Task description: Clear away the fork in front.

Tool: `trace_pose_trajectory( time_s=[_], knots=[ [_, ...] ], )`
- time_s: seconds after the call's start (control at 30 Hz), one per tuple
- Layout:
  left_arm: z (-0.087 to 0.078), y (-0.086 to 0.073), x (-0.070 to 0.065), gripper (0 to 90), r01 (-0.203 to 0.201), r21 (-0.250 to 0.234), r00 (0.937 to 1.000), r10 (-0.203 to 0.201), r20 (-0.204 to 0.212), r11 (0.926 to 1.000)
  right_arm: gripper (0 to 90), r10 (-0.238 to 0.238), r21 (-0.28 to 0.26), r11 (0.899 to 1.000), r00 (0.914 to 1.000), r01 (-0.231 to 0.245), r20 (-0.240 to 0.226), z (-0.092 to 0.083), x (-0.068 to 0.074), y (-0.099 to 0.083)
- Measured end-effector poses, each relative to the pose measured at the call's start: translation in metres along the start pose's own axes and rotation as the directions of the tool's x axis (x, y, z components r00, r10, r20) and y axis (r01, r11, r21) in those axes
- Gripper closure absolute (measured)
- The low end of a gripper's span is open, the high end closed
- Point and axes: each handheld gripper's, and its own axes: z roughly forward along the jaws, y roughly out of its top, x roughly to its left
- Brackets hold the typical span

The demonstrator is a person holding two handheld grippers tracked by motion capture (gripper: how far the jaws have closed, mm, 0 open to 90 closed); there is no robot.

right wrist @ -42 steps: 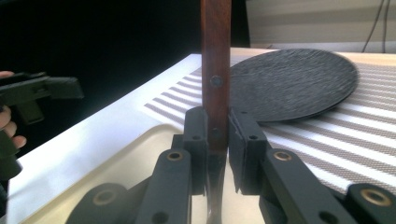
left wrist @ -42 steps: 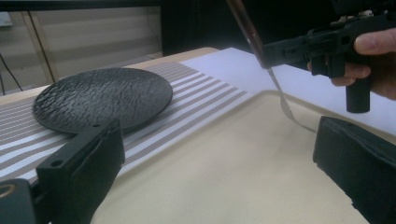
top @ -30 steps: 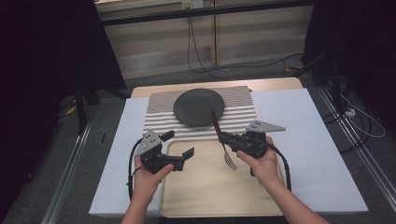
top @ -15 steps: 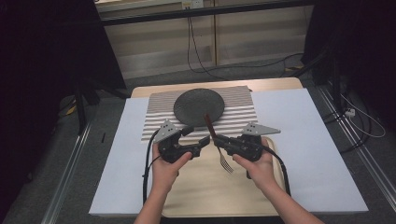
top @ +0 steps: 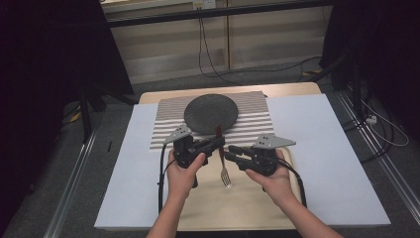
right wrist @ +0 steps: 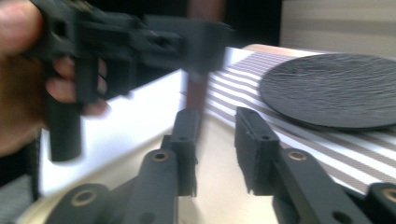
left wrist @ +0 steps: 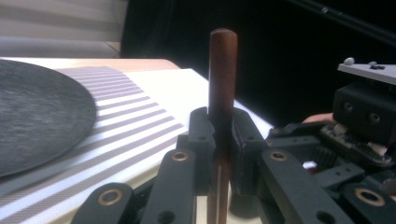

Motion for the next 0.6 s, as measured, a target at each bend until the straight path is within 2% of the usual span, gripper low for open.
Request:
trace_pose_trajectory(
  time_s=[0.03, 0.07, 0.13, 0.17, 0.3, 0.33, 0.37, 0.6],
  knots=[
    [-0.003, 0.001, 0.002, 81.0, 0.011, 0.005, 0.9999, -0.011, 0.011, 0.9999, 64.0, -0.01, 0.003, 1.0, 0.9999, 0.01, 0.011, -0.005, -0.004, -0.002],
    [-0.006, 0.001, 0.003, 81.0, 0.008, 0.009, 0.9999, -0.008, 0.007, 0.9999, 64.0, -0.01, 0.003, 1.0, 0.9999, 0.01, 0.011, -0.005, -0.004, -0.002],
    [-0.011, 0.002, 0.005, 81.0, 0.007, 0.02, 0.9999, -0.008, 0.013, 0.9998, 57.2, -0.023, 0.003, 1.0, 0.9992, 0.023, 0.032, -0.012, -0.011, -0.005],
    [-0.014, 0.002, 0.006, 81.0, 0.005, 0.025, 0.9999, -0.005, 0.011, 0.9997, 57.2, -0.023, 0.003, 1.0, 0.9992, 0.023, 0.032, -0.012, -0.011, -0.005],
    [-0.021, 0.002, 0.008, 81.0, 0.0, 0.043, 0.9999, 0.0, 0.017, 0.9991, 46.2, -0.006, -0.023, 1.0, 0.9975, 0.008, 0.07, -0.023, -0.022, -0.01],
    [-0.023, 0.002, 0.009, 81.0, -0.002, 0.048, 0.9998, 0.001, 0.02, 0.9989, 46.2, -0.006, -0.023, 1.0, 0.9975, 0.008, 0.07, -0.023, -0.022, -0.01],
    [-0.024, 0.002, 0.009, 81.0, 0.0, 0.051, 0.9997, -0.001, 0.024, 0.9987, 41.6, -0.014, -0.023, 1.0, 0.9953, 0.017, 0.095, -0.025, -0.024, -0.011],
    [-0.033, 0.0, 0.015, 80.9, 0.005, 0.08, 0.9998, -0.007, 0.018, 0.9968, 31.1, -0.036, -0.014, 0.999, 0.9919, 0.038, 0.122, -0.032, -0.028, -0.014]
  ],
)
